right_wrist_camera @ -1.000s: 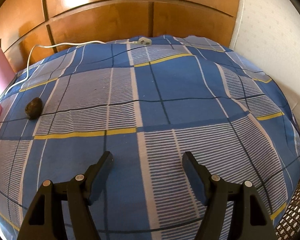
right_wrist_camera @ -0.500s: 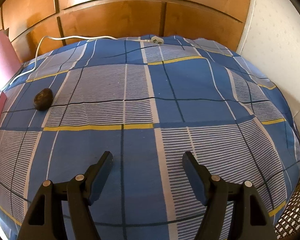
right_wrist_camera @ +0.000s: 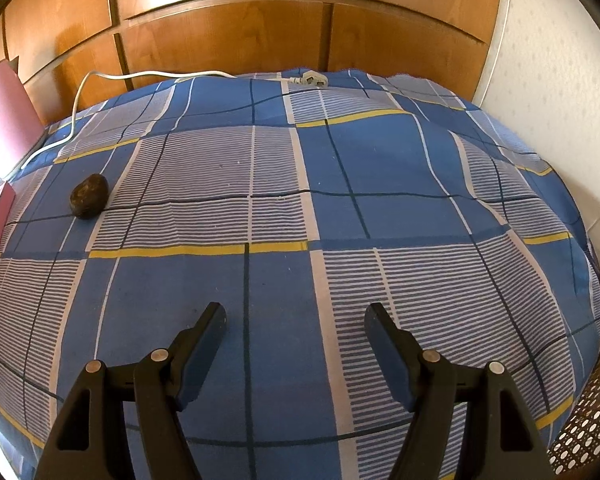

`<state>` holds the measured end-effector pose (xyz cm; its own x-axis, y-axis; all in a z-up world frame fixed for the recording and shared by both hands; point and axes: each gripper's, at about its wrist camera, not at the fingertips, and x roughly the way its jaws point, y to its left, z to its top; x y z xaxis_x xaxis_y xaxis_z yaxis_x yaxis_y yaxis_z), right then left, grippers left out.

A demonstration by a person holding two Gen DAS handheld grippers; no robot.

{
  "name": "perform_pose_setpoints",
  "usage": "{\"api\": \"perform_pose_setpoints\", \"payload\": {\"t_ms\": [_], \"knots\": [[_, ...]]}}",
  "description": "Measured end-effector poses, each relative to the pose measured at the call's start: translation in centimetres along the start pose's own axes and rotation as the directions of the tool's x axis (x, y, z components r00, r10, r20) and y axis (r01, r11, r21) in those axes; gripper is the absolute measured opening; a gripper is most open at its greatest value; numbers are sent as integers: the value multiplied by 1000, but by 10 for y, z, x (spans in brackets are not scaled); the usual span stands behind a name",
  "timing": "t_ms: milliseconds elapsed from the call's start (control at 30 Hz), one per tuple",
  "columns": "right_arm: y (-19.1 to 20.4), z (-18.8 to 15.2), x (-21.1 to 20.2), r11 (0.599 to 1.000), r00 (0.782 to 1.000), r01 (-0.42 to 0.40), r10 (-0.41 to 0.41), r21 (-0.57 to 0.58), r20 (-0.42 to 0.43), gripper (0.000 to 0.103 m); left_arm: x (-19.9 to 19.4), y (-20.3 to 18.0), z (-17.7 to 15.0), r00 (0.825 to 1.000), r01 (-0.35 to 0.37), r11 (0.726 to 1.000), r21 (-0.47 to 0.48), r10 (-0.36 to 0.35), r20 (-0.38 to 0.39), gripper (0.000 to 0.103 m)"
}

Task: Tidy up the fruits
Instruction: 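Carry the root slice into the tray and open the left tool, then reach the right tool to the dark brown lump and grasp it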

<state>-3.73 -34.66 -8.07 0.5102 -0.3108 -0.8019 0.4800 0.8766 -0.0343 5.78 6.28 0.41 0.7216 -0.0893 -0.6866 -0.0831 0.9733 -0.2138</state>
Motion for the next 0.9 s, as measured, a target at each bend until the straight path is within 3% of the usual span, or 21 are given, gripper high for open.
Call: {"api": "perform_pose_setpoints", "payload": {"t_ms": [367, 900], "knots": [[0, -1, 0, 1000, 1000, -23, 23, 9, -4, 73, -15, -3, -14, 1000, -3, 1000, 12, 3, 10, 87], [27, 1, -5, 986, 988, -155, 154, -56, -23, 73, -16, 8, -27, 999, -31, 1000, 4, 31, -6, 89]]}}
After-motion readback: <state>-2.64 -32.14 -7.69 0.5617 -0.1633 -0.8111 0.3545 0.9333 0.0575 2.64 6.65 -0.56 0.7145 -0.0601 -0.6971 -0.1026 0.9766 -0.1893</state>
